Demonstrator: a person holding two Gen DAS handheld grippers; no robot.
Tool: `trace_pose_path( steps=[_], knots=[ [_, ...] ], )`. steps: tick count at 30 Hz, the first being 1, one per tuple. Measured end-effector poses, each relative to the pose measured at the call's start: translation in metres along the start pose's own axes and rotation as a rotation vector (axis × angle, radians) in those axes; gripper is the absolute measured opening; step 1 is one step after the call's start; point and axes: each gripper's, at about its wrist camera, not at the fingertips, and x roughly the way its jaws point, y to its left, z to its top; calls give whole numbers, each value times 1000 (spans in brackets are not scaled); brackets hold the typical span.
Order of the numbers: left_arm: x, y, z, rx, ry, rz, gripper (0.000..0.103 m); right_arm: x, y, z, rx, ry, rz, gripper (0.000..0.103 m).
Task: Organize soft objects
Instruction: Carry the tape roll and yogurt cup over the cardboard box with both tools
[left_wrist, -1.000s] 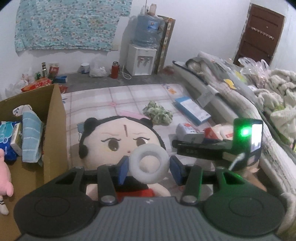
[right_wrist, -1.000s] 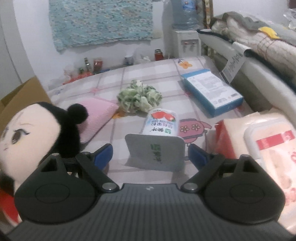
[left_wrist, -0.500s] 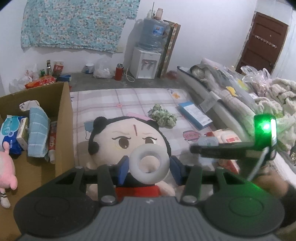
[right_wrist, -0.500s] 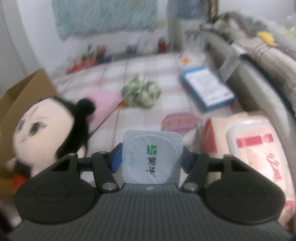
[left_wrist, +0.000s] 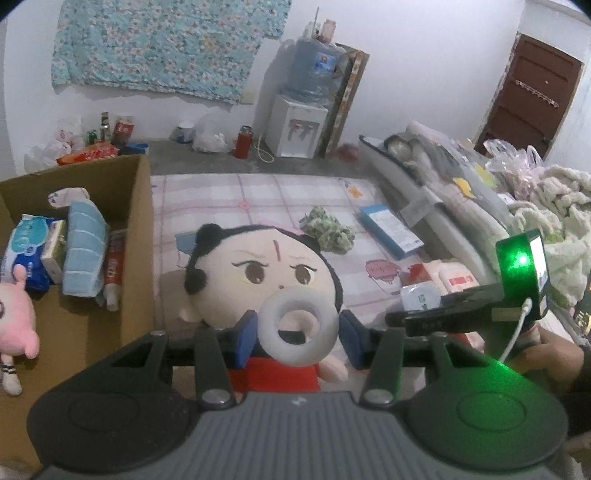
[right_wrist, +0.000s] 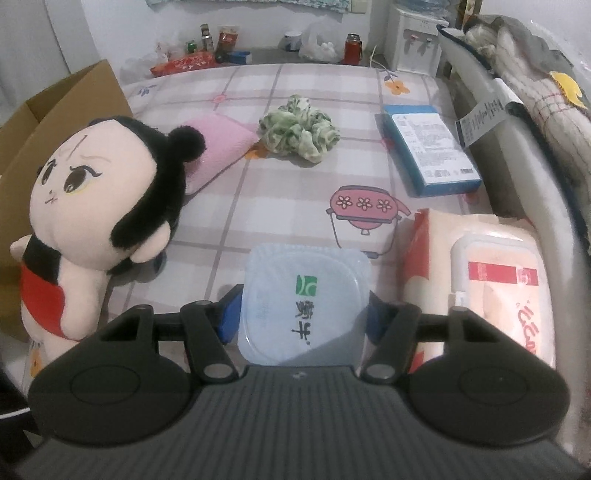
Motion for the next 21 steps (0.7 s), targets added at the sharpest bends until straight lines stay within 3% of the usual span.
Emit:
trace_pose_path(
  steps=[7,13,18,21],
  knots=[
    [-32,14,2,-33,-46,41,49,-9,-8,-3,70,13,53,61],
    [-79,36,10,-55,-118,123,49,-60,17,3,14,-64,113,61],
    [-117,69,22,-105,-171,196,49,-116,57,25,-87,-143,241,61],
    [-126,95,30,-146,-171,239,49,-136,88,44,-130,-154,378,61]
  ],
)
